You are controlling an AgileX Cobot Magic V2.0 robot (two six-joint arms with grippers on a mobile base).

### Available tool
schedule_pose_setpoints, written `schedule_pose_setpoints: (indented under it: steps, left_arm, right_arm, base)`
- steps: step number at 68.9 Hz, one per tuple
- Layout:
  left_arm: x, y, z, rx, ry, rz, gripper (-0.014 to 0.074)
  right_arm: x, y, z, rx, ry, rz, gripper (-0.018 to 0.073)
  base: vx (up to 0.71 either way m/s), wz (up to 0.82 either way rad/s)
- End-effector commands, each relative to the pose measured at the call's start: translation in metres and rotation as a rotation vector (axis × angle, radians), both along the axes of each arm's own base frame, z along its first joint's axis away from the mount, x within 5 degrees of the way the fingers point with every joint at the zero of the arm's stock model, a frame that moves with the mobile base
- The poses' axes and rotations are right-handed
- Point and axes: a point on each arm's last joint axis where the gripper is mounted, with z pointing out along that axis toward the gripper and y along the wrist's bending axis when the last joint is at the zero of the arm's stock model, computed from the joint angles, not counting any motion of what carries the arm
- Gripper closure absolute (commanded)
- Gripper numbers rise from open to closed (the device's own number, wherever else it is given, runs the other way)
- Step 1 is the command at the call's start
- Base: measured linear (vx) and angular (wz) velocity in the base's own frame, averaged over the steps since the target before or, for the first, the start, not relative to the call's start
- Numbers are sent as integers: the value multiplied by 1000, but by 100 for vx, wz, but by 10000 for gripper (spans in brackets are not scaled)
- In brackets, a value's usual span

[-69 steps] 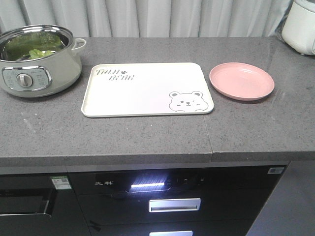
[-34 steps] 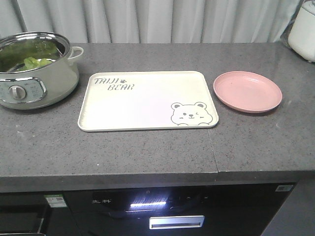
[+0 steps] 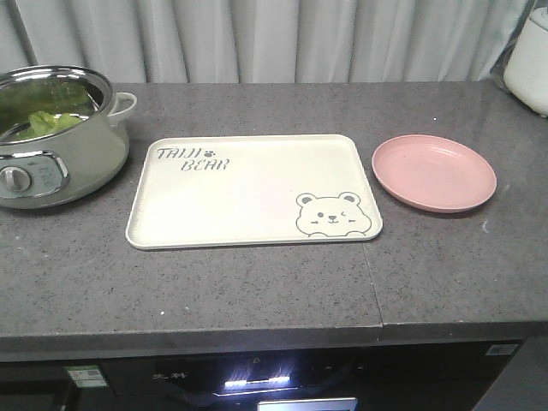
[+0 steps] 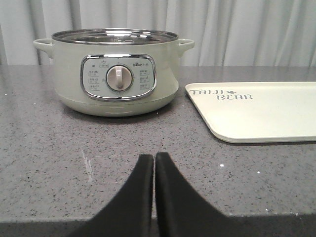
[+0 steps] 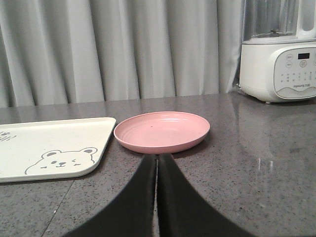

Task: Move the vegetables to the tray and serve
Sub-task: 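Drive closer and align the base in front of the tray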

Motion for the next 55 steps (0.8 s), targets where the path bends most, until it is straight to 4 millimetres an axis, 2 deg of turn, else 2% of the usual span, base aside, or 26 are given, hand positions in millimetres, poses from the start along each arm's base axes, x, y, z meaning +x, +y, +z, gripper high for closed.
schedule_pose_setpoints:
  steps: [1, 55]
  left_arm:
    - [0, -1, -1, -2, -63, -11, 602]
    - [0, -1, -1, -2, -63, -11, 602]
  right_arm:
    - [0, 1, 3, -3, -69, 6, 562]
    - [0, 1, 3, -3, -69, 6, 562]
  base:
    - [6, -1]
    - [5, -1]
